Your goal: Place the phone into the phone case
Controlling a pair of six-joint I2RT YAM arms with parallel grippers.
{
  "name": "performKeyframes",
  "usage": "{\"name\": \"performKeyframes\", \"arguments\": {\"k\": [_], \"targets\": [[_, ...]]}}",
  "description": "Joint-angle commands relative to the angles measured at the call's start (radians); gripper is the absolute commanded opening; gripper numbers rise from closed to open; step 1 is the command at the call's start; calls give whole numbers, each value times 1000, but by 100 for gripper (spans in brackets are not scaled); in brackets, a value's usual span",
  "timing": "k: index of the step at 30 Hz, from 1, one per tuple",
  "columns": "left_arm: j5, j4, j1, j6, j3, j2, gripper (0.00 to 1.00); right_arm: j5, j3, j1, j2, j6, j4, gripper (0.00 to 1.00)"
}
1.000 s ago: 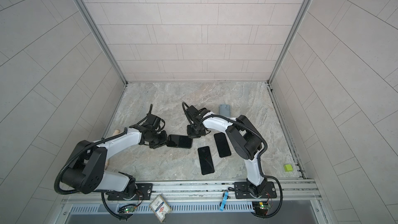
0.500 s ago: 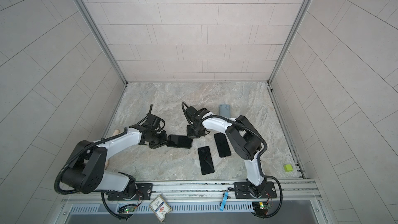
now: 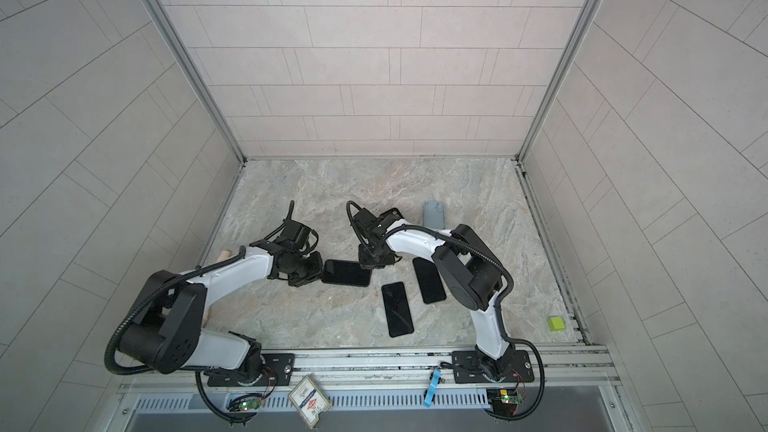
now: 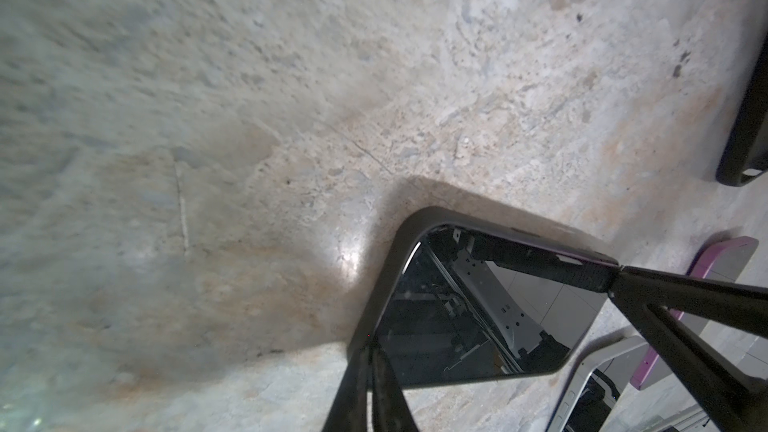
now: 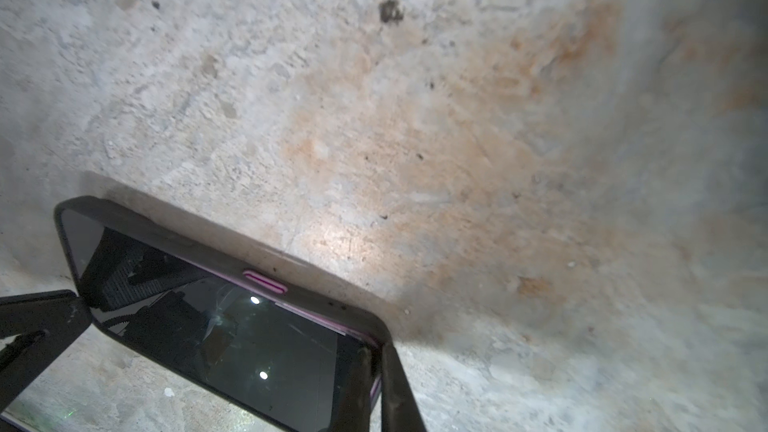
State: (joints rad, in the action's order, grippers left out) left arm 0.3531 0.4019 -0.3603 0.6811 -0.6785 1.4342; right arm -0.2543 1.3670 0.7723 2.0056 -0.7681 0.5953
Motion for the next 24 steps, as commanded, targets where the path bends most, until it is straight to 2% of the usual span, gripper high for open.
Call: {"name": "performKeyframes", "arguments": {"k": [1, 10, 17, 24], "targets": [[1, -29, -11, 6, 23, 40, 12, -74, -69, 64, 151, -16, -19, 10], [2, -30, -12, 5, 22, 39, 12, -53, -55, 68, 148, -4, 5, 10], [0, -31, -12, 7, 23, 39, 12, 79, 35, 103, 128, 54, 131, 11], [4, -33, -12, 9, 22, 35, 12, 237, 139, 146, 170, 102, 271, 14]]}}
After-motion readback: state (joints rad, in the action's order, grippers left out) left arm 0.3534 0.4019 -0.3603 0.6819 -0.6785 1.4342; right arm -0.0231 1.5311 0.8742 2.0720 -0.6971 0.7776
